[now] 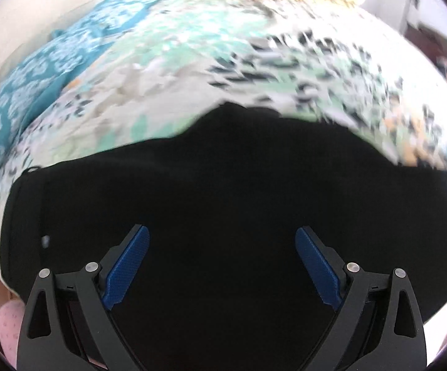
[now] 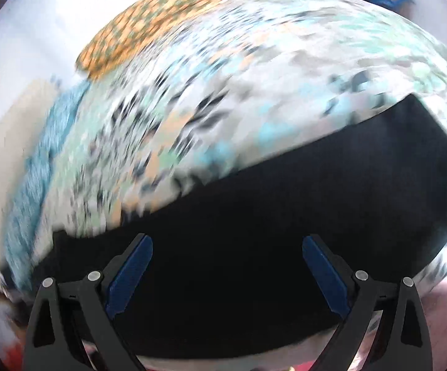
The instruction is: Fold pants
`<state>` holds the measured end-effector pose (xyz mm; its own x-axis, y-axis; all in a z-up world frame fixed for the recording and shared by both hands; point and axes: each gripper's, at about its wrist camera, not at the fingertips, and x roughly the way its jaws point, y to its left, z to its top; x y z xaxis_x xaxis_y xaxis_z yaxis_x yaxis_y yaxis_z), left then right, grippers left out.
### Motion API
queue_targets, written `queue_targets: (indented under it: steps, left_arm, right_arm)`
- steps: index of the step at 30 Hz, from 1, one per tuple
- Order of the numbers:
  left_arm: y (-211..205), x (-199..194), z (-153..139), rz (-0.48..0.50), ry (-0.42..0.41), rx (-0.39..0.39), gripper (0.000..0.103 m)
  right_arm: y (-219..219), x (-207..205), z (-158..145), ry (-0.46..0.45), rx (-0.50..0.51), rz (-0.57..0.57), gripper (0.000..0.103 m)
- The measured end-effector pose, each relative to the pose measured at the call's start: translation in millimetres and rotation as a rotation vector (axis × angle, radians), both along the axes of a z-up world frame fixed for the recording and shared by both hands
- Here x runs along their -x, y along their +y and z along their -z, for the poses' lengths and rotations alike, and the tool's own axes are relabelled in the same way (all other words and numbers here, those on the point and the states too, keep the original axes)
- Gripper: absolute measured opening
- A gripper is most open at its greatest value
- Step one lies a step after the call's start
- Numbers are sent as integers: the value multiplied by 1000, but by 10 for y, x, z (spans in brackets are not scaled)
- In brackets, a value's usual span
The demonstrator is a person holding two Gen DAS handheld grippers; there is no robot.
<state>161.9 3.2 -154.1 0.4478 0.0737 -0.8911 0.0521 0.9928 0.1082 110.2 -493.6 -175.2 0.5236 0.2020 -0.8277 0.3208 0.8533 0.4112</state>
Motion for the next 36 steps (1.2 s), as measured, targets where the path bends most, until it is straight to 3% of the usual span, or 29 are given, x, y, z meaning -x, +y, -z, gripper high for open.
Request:
queue_targets:
  steps: [2, 4, 9, 12, 15, 16, 18, 21, 26, 30, 36]
  left_arm:
    - [-27, 31, 118, 14, 25, -39, 97]
    - [53, 66, 118, -2, 20, -4, 97]
    - [179, 120, 136, -55, 29, 4, 98]
    - [206, 109, 159, -77, 31, 14, 100]
    - [173, 101, 156, -71, 26, -9, 100]
    - [172, 111, 154, -70, 25, -11, 100]
    - [190, 136, 154, -75, 25, -4, 100]
    - [210, 135, 157, -81, 25, -3, 102]
    - [190, 141, 154, -83, 23, -16, 102]
    - [196, 134, 159, -87, 22, -14, 103]
    - [187, 125, 166, -90, 17, -21, 103]
  right_arm:
    - [-420, -99, 80, 92, -19, 26, 97]
    - [-836, -112, 131, 187, -9, 58, 97]
    - [-1785, 38, -141, 194, 76, 120, 97]
    - [-2069, 46, -33, 200, 25, 77, 97]
    - [-2141, 71, 96, 143, -67, 48, 96]
    - [-2147, 52, 141, 119, -145, 19, 90]
    - [-2113, 7, 151, 82, -193, -39, 87]
    - [-1964, -129, 185, 126, -81, -134, 86]
    - [-1936, -189, 347, 175, -111, -235, 72]
    - [-2107, -163, 450, 197, -139, -189, 40]
    - [-1998, -162, 456, 212, -45, -251, 43]
